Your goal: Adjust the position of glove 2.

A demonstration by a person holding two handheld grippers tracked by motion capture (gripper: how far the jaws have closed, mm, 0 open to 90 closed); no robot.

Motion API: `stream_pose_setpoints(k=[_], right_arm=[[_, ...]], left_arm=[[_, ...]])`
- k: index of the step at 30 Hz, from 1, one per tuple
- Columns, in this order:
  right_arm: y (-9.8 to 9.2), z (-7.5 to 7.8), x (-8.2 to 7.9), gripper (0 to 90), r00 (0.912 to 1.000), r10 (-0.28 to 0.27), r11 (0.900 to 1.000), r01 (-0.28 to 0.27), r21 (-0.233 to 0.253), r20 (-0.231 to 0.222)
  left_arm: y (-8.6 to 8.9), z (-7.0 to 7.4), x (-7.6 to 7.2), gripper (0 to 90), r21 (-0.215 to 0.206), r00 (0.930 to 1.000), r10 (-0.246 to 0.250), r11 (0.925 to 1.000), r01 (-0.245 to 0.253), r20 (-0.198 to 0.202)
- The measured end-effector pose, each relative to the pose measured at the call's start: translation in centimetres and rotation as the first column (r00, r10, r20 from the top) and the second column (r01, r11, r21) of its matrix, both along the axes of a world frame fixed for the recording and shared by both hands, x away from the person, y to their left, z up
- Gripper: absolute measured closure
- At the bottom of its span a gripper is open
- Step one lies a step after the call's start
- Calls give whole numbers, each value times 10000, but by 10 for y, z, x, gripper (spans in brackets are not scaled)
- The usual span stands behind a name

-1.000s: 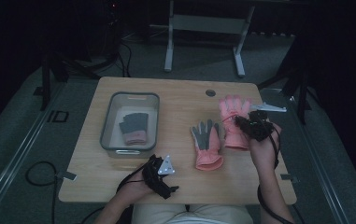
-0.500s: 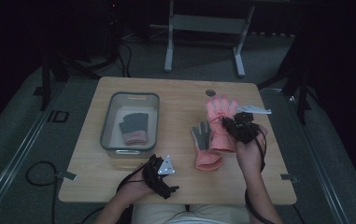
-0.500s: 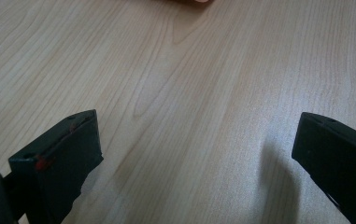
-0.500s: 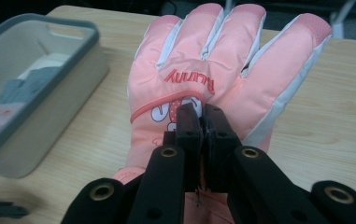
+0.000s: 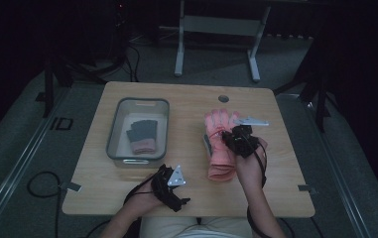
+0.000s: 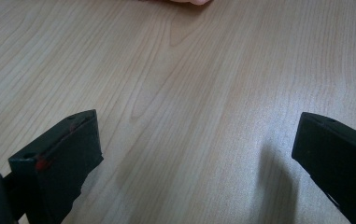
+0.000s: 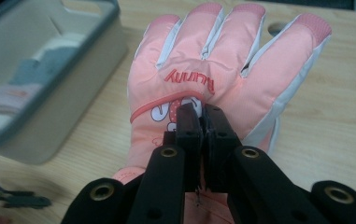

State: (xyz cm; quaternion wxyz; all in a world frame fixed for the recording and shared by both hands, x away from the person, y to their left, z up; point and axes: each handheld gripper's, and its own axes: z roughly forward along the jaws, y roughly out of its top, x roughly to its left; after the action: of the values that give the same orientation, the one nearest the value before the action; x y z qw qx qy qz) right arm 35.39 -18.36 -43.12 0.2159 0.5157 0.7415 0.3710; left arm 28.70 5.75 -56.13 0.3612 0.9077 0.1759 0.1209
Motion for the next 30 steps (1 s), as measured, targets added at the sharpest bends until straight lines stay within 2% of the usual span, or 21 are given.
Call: stream_pose_setpoints(k=[3, 7, 13, 15, 21, 25, 28, 30], right_arm=[[-2, -7, 0, 865, 9999, -117, 9998, 115, -180, -101], [-5, -25, 4, 866, 9980, -261, 9994, 247, -255, -572], [-5, -41, 11, 865, 9951, -338, 9994, 329, -113, -934], [-3, -48, 16, 864, 9923, -301, 9995, 294, -75, -1199], [0, -64, 21, 854, 9896, -295, 9995, 272, -184, -1405], [1, -65, 21, 830, 9897, -266, 9996, 249, -135, -1407], [-1, -56, 20, 757, 9924, -119, 9997, 145, 203, -1228], [-3, -49, 18, 714, 9945, -24, 9997, 49, 237, -1047]], left_arm=[[0, 0, 0, 11, 24, 10000, -4, 10000, 4, 15], [-1, 0, 0, 11, 82, 10000, -13, 10000, 13, 2], [-2, -1, 0, 11, 114, 10000, -41, 9999, 41, 1], [-2, -1, -1, 11, 73, 10000, -25, 10000, 26, -9], [-2, -1, -1, 11, 76, 10000, -42, 10000, 42, -16], [-1, 0, 0, 11, 76, 10000, -35, 10000, 35, -48], [-1, 1, 0, 11, 9, 10000, 56, 10000, -56, -25], [0, 2, 1, 11, -125, 9999, 74, 9999, -76, -139]])
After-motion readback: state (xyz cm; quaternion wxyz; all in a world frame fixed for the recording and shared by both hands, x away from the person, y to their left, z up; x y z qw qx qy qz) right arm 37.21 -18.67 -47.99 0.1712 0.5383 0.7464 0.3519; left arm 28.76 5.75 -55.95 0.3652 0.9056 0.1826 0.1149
